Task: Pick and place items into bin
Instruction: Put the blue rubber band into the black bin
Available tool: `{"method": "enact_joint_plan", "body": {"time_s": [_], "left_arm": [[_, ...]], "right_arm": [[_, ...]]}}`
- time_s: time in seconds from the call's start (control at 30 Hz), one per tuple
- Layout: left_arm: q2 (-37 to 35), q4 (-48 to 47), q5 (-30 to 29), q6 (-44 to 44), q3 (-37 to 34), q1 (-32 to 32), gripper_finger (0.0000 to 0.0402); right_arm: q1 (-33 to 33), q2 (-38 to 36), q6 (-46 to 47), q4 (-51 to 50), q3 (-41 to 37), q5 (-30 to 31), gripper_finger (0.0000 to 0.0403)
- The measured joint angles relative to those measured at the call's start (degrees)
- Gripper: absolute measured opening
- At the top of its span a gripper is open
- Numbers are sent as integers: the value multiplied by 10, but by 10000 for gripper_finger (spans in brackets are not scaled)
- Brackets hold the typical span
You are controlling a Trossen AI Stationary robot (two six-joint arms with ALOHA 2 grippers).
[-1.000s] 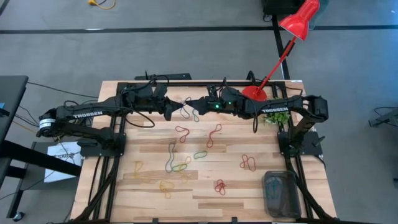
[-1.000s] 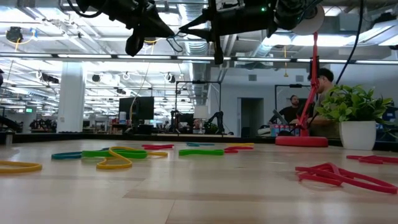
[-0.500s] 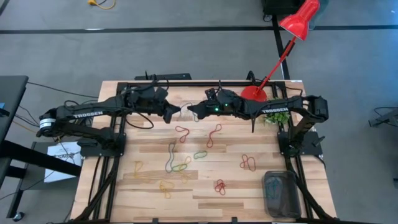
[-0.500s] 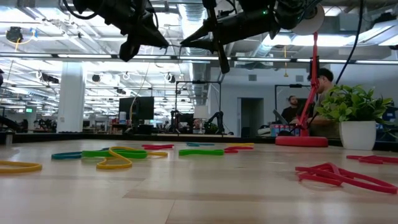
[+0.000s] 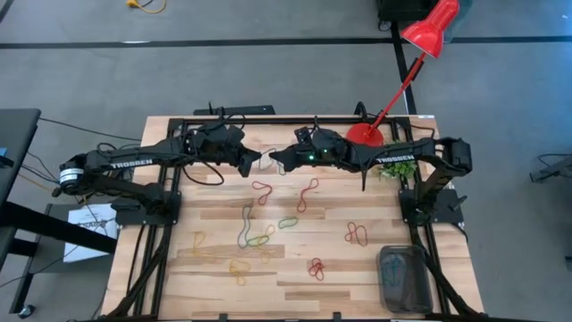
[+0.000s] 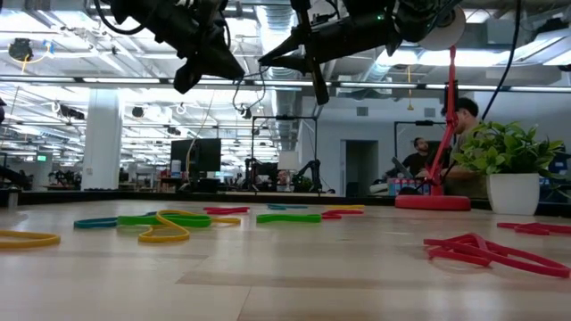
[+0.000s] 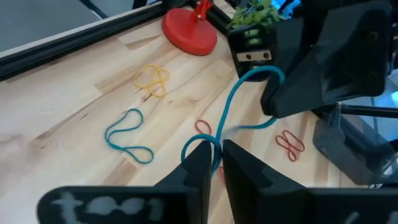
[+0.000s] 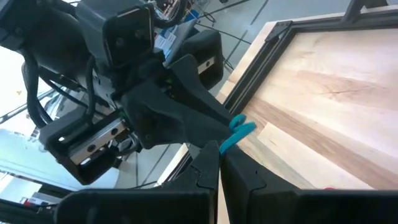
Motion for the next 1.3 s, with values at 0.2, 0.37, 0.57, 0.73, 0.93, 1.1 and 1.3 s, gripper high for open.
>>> {"method": "enact_joint_plan", "body": {"time_s": [0.2,0.37,0.57,0.73,0.93,1.1,1.3], "left_arm": [[0,-1,0,-14,0,0,55],[0,-1,0,-16,0,0,101],[0,-7,-32,-17,0,0,141],[0,-25,-40,-17,0,0,146],[0,-51,-41,-17,0,0,146],[0,-51,-43,-17,0,0,146],[0,-50,-75,-17,0,0,146]], "right_arm": [[1,0,0,-2,0,0,3],[1,0,0,-7,0,0,2],[1,0,0,-65,0,-28,2],[-1,-20,-15,-197,-1,-163,2],[20,-100,-41,-437,-1,-230,1],[59,-210,-5,-633,0,-242,1],[165,-311,203,-799,0,-197,0]]}}
